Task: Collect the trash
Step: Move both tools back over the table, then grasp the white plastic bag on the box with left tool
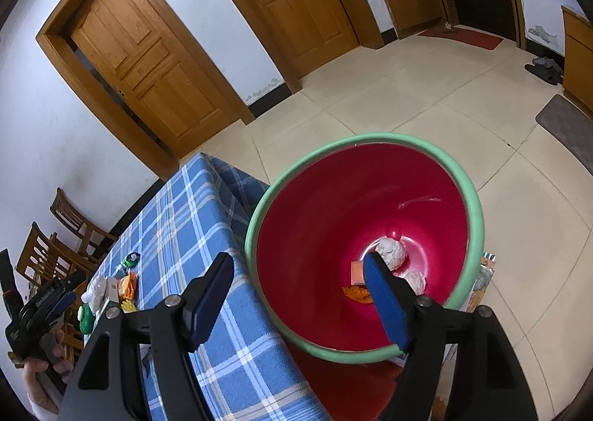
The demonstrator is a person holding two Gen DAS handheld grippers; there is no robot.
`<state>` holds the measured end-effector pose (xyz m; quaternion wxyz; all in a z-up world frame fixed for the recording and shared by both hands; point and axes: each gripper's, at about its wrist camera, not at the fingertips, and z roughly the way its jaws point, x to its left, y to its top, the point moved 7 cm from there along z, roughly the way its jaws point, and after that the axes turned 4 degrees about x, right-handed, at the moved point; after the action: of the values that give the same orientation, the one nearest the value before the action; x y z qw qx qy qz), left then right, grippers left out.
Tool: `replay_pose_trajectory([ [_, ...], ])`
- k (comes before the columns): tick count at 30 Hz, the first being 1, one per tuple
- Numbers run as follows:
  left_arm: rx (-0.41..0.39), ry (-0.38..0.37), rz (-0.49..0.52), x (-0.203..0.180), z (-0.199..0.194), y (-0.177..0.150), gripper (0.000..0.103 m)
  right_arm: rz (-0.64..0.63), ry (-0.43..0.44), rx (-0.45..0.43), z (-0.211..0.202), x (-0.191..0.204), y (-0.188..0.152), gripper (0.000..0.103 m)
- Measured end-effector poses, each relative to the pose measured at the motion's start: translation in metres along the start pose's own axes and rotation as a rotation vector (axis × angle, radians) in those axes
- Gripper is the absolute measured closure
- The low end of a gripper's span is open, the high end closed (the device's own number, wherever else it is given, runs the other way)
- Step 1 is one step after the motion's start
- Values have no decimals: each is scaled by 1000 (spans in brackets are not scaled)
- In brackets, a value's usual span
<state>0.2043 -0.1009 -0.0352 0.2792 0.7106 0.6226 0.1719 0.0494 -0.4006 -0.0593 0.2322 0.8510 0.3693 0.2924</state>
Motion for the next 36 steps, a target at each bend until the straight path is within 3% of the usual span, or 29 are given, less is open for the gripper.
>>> replay_pose_trajectory([
  [8, 40, 19, -80, 32, 24, 0, 26, -8, -13, 24, 9, 6, -4, 28],
  [36, 51, -29, -104, 35, 39, -17, 27, -92, 14, 81, 26, 45, -17, 28],
])
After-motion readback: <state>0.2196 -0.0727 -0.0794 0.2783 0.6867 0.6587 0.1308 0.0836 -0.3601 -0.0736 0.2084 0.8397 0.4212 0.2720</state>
